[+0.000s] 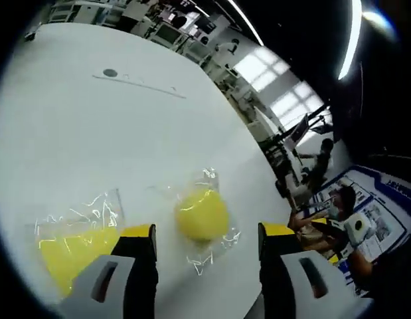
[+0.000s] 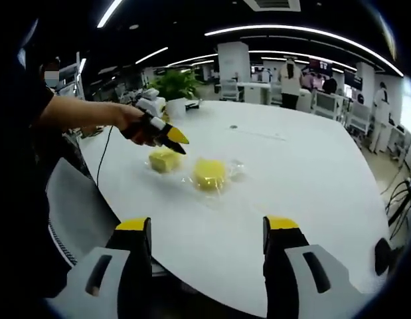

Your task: Compare the silicone blocks by pressing each to a similar depth, holding the contact briefly, and releasing to observe deformation and rebound differences across the visible hardness samples.

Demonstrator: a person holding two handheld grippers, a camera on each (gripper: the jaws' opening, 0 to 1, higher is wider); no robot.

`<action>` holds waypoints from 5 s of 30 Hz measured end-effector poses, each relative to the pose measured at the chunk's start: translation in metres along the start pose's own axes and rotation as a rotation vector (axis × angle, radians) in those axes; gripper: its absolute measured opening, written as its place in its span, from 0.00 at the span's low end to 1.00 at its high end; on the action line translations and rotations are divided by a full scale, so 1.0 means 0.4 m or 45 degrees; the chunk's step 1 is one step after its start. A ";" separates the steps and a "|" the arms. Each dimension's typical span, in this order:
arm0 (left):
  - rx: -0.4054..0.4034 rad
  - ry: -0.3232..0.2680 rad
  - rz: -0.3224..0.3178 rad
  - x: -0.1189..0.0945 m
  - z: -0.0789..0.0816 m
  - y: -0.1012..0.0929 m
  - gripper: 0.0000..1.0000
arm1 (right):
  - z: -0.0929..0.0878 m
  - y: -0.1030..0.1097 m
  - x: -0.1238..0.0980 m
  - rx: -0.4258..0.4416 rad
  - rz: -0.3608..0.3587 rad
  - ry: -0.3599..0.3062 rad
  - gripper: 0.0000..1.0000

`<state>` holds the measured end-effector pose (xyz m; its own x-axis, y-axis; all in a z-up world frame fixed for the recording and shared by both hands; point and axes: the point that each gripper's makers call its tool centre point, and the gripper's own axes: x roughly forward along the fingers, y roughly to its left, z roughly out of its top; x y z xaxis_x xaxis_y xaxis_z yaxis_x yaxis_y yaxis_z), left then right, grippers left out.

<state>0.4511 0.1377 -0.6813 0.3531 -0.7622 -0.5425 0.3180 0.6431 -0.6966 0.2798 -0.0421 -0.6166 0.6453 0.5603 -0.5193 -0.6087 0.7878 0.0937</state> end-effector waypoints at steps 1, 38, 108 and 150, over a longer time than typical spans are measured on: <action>-0.007 -0.007 0.014 0.009 0.004 0.008 0.59 | -0.005 -0.003 -0.001 0.010 -0.003 -0.001 0.63; -0.319 -0.104 0.032 0.183 0.038 0.065 0.01 | -0.119 -0.064 -0.042 0.212 -0.100 0.073 0.57; 0.480 -0.506 -0.658 -0.567 0.183 -0.548 0.00 | 0.596 0.310 0.141 -0.029 0.703 -0.643 0.66; 0.583 -0.656 -0.605 -0.627 0.119 -0.491 0.00 | 0.587 0.479 0.221 -0.077 0.969 -0.522 0.14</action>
<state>0.3418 0.2060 -0.3861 0.4140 -0.9022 0.1209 0.8214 0.3130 -0.4769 0.3286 0.2184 -0.4451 0.1608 0.9869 0.0145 -0.9586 0.1526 0.2404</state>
